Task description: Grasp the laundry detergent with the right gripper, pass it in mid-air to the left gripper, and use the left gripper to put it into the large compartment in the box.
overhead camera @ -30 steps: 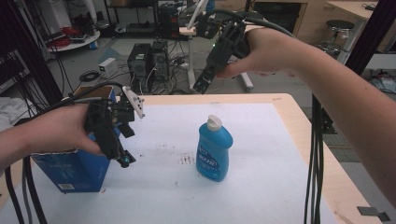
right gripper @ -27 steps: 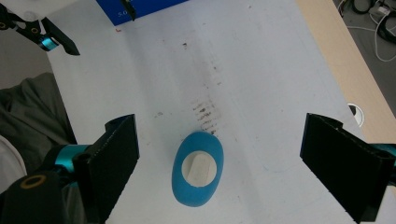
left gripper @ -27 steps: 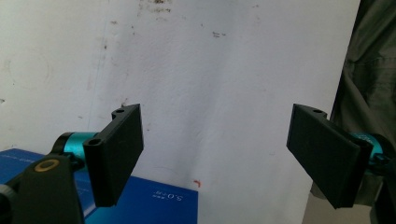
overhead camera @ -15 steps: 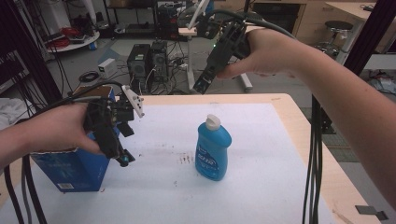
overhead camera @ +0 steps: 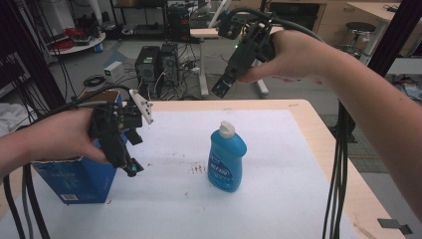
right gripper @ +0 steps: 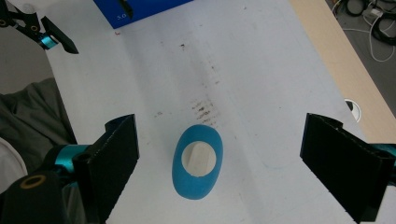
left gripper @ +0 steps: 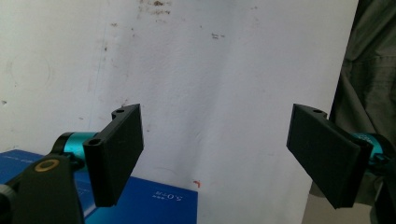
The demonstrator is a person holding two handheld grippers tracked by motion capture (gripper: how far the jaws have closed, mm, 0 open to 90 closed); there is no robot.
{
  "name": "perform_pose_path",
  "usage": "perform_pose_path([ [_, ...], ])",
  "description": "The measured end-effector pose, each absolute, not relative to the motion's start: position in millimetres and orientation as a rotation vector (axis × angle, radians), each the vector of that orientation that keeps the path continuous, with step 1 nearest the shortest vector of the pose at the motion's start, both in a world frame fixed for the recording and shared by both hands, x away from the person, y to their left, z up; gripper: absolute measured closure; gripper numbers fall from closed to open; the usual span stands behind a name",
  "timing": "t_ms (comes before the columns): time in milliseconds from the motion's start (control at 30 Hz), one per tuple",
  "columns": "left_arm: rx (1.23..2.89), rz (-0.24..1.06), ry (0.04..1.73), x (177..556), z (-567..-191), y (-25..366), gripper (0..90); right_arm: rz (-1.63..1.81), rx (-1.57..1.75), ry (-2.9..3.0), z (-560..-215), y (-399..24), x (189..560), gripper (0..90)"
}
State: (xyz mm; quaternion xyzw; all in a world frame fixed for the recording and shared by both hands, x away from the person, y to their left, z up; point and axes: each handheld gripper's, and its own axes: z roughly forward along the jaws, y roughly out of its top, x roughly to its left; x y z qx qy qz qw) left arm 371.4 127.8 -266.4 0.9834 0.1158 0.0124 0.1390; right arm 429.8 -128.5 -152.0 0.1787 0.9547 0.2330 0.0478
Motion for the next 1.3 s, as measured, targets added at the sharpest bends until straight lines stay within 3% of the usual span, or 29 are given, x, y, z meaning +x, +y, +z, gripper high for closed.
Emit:
perform_pose_path([
  [333,2.842,0.041,0.34,369.6,-264.6,128.0,18.9,0.783,0.581,2.893,-154.3,-150.5,423.3,11.1],
  [833,2.84,0.041,0.344,369.2,-264.0,127.5,18.9,0.84,0.62,2.861,-187.5,-184.0,403.3,11.1],
  [1300,2.84,0.046,0.343,368.5,-263.5,128.4,18.9,0.885,0.649,2.857,-252.8,-199.8,388.8,11.1],
])
